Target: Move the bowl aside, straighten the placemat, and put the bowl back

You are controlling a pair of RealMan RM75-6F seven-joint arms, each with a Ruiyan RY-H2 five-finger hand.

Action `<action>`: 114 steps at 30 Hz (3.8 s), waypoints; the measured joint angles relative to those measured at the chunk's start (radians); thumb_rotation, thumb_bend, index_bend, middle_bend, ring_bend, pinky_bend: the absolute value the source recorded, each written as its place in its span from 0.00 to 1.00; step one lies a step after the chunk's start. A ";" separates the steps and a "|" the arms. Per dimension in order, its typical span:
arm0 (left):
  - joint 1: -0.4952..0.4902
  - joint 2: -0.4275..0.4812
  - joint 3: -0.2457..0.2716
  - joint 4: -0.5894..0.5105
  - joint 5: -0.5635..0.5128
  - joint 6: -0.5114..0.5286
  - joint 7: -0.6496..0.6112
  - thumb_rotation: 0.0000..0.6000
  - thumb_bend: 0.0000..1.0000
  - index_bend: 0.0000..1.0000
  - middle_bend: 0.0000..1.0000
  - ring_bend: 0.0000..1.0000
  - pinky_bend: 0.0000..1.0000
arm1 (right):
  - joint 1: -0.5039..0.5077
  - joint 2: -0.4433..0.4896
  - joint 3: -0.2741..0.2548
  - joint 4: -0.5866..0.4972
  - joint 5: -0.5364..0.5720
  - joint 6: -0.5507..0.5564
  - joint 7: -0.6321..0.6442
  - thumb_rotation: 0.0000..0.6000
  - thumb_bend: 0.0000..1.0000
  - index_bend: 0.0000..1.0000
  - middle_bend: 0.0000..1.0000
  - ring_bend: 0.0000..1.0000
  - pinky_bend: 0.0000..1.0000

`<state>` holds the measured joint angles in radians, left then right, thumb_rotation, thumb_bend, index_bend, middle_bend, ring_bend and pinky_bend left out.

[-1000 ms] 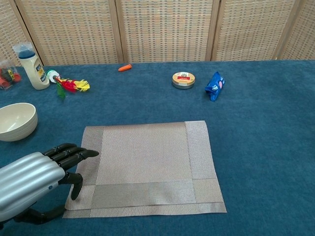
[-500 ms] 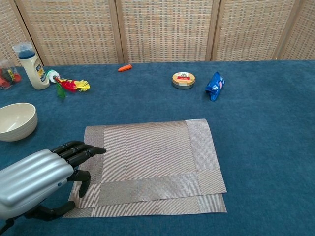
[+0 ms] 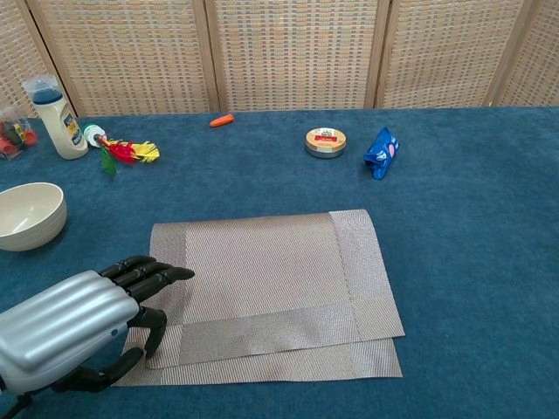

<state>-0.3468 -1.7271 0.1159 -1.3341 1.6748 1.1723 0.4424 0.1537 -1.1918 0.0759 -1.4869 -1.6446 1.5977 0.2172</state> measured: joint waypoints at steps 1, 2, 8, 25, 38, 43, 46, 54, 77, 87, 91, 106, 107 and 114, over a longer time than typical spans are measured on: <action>0.000 0.000 0.001 0.001 0.001 0.001 -0.001 1.00 0.58 0.55 0.00 0.00 0.00 | 0.000 0.000 0.000 0.000 0.000 0.000 0.000 1.00 0.13 0.16 0.00 0.00 0.00; 0.000 0.000 0.002 0.001 0.001 0.002 -0.002 1.00 0.58 0.55 0.00 0.00 0.00 | 0.000 0.000 0.000 0.000 0.000 0.000 0.001 1.00 0.13 0.16 0.00 0.00 0.00; 0.000 0.005 -0.003 -0.003 -0.001 0.011 -0.011 1.00 0.58 0.55 0.00 0.00 0.00 | 0.000 0.001 0.000 -0.001 -0.001 0.001 0.003 1.00 0.13 0.16 0.00 0.00 0.00; -0.061 0.120 -0.122 -0.160 -0.058 0.001 0.028 1.00 0.58 0.57 0.00 0.00 0.00 | -0.001 0.004 -0.002 -0.005 0.000 -0.004 0.004 1.00 0.13 0.16 0.00 0.00 0.00; -0.215 0.232 -0.378 -0.294 -0.301 -0.135 0.125 1.00 0.58 0.60 0.00 0.00 0.00 | 0.005 0.000 0.012 0.015 0.041 -0.030 0.005 1.00 0.13 0.16 0.00 0.00 0.00; -0.301 0.255 -0.469 -0.274 -0.438 -0.208 0.160 1.00 0.58 0.62 0.00 0.00 0.00 | 0.010 -0.008 0.017 0.029 0.055 -0.046 -0.004 1.00 0.13 0.16 0.00 0.00 0.00; -0.358 0.263 -0.511 -0.224 -0.517 -0.252 0.182 1.00 0.58 0.62 0.00 0.00 0.00 | 0.012 -0.014 0.017 0.036 0.064 -0.057 -0.011 1.00 0.13 0.16 0.00 0.00 0.00; -0.483 0.250 -0.561 -0.015 -0.671 -0.353 0.207 1.00 0.58 0.62 0.00 0.00 0.00 | 0.027 -0.038 0.021 0.065 0.098 -0.110 -0.042 1.00 0.13 0.16 0.00 0.00 0.00; -0.544 0.202 -0.476 0.241 -0.762 -0.399 0.054 1.00 0.22 0.00 0.00 0.00 0.00 | 0.042 -0.071 0.014 0.099 0.108 -0.143 -0.068 1.00 0.13 0.16 0.00 0.00 0.00; -0.352 0.347 -0.388 -0.093 -0.594 -0.152 -0.060 1.00 0.22 0.00 0.00 0.00 0.00 | 0.045 -0.080 -0.001 0.103 0.091 -0.151 -0.075 1.00 0.13 0.16 0.00 0.00 0.00; -0.243 0.395 -0.307 -0.188 -0.497 -0.003 -0.074 1.00 0.22 0.00 0.00 0.00 0.00 | 0.044 -0.082 -0.010 0.094 0.071 -0.143 -0.083 1.00 0.13 0.16 0.00 0.00 0.00; 0.141 0.452 -0.061 -0.279 -0.235 0.425 -0.178 1.00 0.22 0.00 0.00 0.00 0.00 | 0.042 -0.095 -0.054 0.069 -0.027 -0.101 -0.142 1.00 0.02 0.16 0.00 0.00 0.00; 0.154 0.452 -0.056 -0.277 -0.230 0.437 -0.190 1.00 0.22 0.00 0.00 0.00 0.00 | 0.042 -0.098 -0.059 0.067 -0.037 -0.099 -0.147 1.00 0.01 0.16 0.00 0.00 0.00; 0.220 0.480 -0.045 -0.261 -0.183 0.513 -0.276 1.00 0.22 0.00 0.00 0.00 0.00 | 0.078 -0.144 -0.107 0.068 -0.161 -0.108 -0.123 1.00 0.01 0.16 0.00 0.00 0.00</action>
<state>-0.1264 -1.2472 0.0712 -1.5951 1.4915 1.6858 0.1662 0.2316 -1.3357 -0.0310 -1.4191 -1.8053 1.4899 0.0944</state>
